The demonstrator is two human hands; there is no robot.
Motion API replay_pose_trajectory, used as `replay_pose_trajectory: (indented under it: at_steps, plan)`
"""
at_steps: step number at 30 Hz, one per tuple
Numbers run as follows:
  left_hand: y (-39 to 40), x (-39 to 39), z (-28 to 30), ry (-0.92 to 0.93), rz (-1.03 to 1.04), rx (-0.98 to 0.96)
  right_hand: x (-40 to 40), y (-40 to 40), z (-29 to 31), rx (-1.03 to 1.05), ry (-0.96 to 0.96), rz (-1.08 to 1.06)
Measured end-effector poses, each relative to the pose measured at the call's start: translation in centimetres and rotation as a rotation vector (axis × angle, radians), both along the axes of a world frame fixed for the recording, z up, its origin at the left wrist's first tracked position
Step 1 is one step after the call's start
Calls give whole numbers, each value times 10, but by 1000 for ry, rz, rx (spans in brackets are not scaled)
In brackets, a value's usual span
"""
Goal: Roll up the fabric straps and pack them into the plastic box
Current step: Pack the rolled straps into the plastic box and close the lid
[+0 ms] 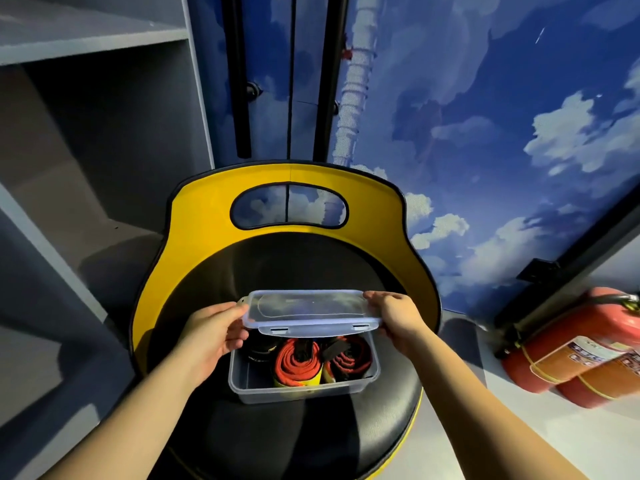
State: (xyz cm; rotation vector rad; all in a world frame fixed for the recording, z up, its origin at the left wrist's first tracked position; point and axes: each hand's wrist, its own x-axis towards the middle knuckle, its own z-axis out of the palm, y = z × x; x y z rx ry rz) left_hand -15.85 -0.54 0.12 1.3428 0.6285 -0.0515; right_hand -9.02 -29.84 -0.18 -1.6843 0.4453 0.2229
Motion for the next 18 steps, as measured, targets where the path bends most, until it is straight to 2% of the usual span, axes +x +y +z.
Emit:
replay_pose_trajectory:
  at_steps: [6,13,18]
  plan:
    - [1,-21,1,-24,-89,36,-21,-10,2,-88,-57,76]
    - [7,-43,0,-4,-188,223,-50,-18,-6,-201,-159,174]
    - [8,-51,1,19,-225,274,-56,-18,-10,-376,-209,228]
